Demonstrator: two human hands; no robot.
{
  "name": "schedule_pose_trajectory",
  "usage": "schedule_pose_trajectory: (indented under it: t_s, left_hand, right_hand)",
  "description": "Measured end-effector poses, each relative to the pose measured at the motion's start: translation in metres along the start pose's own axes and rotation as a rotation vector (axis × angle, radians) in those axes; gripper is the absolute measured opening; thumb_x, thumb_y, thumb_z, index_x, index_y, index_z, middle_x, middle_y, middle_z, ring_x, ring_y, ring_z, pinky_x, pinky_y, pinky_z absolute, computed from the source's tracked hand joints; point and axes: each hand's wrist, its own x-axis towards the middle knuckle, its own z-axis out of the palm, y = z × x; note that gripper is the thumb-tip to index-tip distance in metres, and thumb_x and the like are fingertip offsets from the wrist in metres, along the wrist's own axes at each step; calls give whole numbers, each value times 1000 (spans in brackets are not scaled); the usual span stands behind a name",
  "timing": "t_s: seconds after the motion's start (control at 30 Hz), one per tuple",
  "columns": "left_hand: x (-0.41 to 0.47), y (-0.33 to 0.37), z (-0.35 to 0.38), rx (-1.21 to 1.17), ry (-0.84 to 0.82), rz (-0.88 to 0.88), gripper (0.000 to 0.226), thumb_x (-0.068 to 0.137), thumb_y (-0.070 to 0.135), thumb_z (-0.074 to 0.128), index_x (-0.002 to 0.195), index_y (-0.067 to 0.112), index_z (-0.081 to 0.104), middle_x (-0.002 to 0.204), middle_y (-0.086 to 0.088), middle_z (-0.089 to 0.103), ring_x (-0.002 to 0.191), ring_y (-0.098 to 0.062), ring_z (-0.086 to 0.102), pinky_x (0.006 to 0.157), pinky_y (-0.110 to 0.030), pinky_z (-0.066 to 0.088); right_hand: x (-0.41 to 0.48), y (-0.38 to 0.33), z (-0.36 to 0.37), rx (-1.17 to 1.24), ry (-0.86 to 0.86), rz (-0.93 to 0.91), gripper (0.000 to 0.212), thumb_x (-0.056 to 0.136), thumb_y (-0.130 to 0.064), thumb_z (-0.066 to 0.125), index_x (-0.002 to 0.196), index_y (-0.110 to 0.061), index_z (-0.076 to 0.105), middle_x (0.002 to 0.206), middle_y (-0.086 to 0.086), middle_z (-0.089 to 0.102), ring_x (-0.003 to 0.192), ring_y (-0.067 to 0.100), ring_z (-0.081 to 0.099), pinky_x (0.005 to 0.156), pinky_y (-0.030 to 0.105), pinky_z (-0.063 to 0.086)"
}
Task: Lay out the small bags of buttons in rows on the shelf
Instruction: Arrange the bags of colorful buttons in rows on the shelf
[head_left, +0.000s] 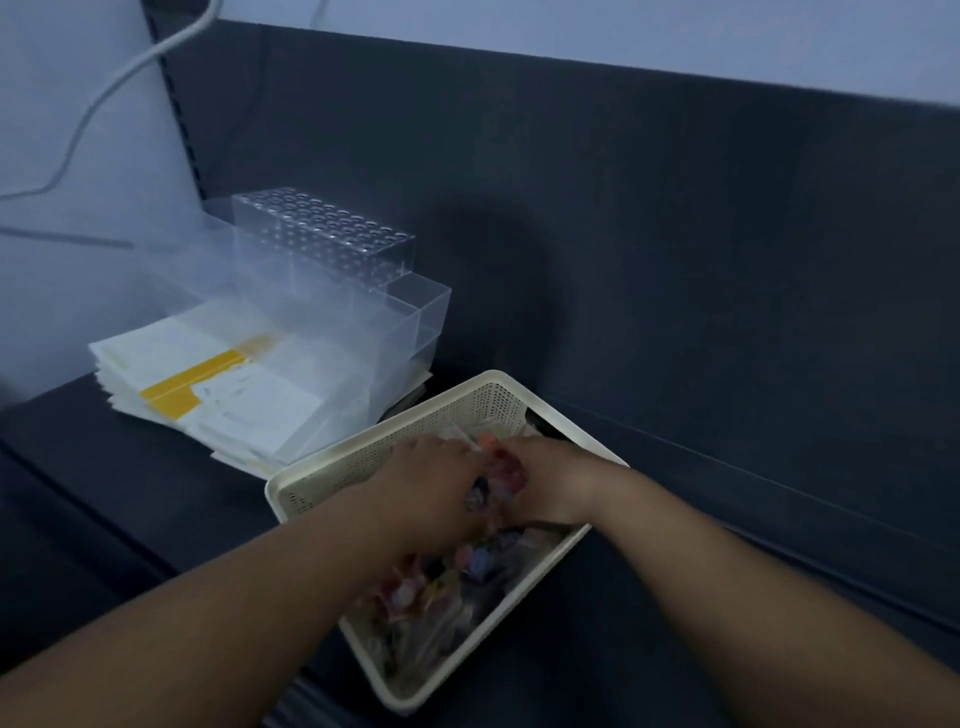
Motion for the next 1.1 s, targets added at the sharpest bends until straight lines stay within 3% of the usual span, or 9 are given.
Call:
schedule_pose_trajectory:
  t_s: [0.1, 0.17, 0.23, 0.33, 0.47, 0.53, 0.67, 0.8, 1.1]
  left_hand:
    - [2, -11, 7, 4, -43, -24, 56, 77, 56, 56, 126, 29, 50, 120, -4, 59, 109, -27, 55, 90, -35, 44]
    - [3, -15, 7, -31, -53, -29, 55, 76, 54, 59, 122, 27, 50, 117, -3, 58, 106, -25, 55, 86, -34, 44]
    - [1, -17, 2, -32, -77, -27, 46, 78, 50, 62, 114, 23, 51, 112, -3, 57, 103, -24, 55, 79, -31, 41]
    - [1, -19, -6, -83, -69, -20, 29, 78, 44, 61, 98, 25, 50, 104, -1, 57, 99, -22, 57, 72, -28, 39]
    - [3, -16, -27, -331, 2, -44, 47, 77, 40, 64, 120, 30, 51, 115, 6, 58, 101, -14, 57, 84, -29, 47]
    - [4, -12, -38, -619, 1, -61, 58, 77, 35, 70, 130, 31, 46, 115, 11, 55, 98, -9, 58, 83, -25, 49]
    - [9, -8, -46, -1098, -112, -42, 45, 73, 37, 75, 113, 30, 57, 106, 5, 68, 98, -14, 66, 93, -31, 51]
    - [13, 0, -43, -1088, -130, -8, 17, 82, 21, 69, 94, 31, 63, 88, 1, 66, 79, -14, 62, 75, -30, 52]
    - [8, 3, -47, -1038, -179, 48, 29, 80, -3, 63, 99, 19, 62, 84, -5, 66, 75, -17, 62, 72, -30, 49]
  right_hand:
    - [-4, 3, -3, 102, 27, 55, 49, 70, -37, 78, 113, -28, 56, 102, -6, 60, 91, 14, 58, 78, 23, 46]
    - [-4, 7, -4, 219, 44, 81, 25, 74, -24, 77, 90, -26, 58, 85, -5, 59, 74, 11, 56, 65, 22, 44]
    - [-3, 9, -5, 368, 66, 83, 20, 75, -15, 77, 74, -23, 58, 72, -3, 59, 59, 9, 55, 59, 23, 47]
    - [-6, 12, -9, 659, 138, 68, 15, 74, -9, 79, 79, -13, 66, 74, 0, 64, 64, 12, 59, 65, 28, 51]
    - [-17, 11, -16, 966, 239, 44, 18, 79, 1, 71, 83, -15, 66, 78, 2, 66, 72, 14, 61, 70, 27, 51]
    - [-22, 9, -18, 1104, 269, 45, 19, 79, 4, 69, 84, -14, 65, 80, 5, 66, 74, 16, 61, 74, 31, 51]
    - [-29, 5, -20, 1188, 311, 45, 20, 75, 4, 72, 86, -10, 63, 82, 9, 64, 75, 20, 60, 72, 34, 50]
    - [-38, -1, -20, 1257, 322, 14, 15, 77, -5, 74, 81, -12, 61, 81, 8, 65, 79, 21, 61, 74, 32, 52]
    - [-52, -2, -20, 1351, 328, 72, 10, 85, -2, 64, 81, -10, 59, 79, 10, 65, 69, 21, 61, 70, 34, 51]
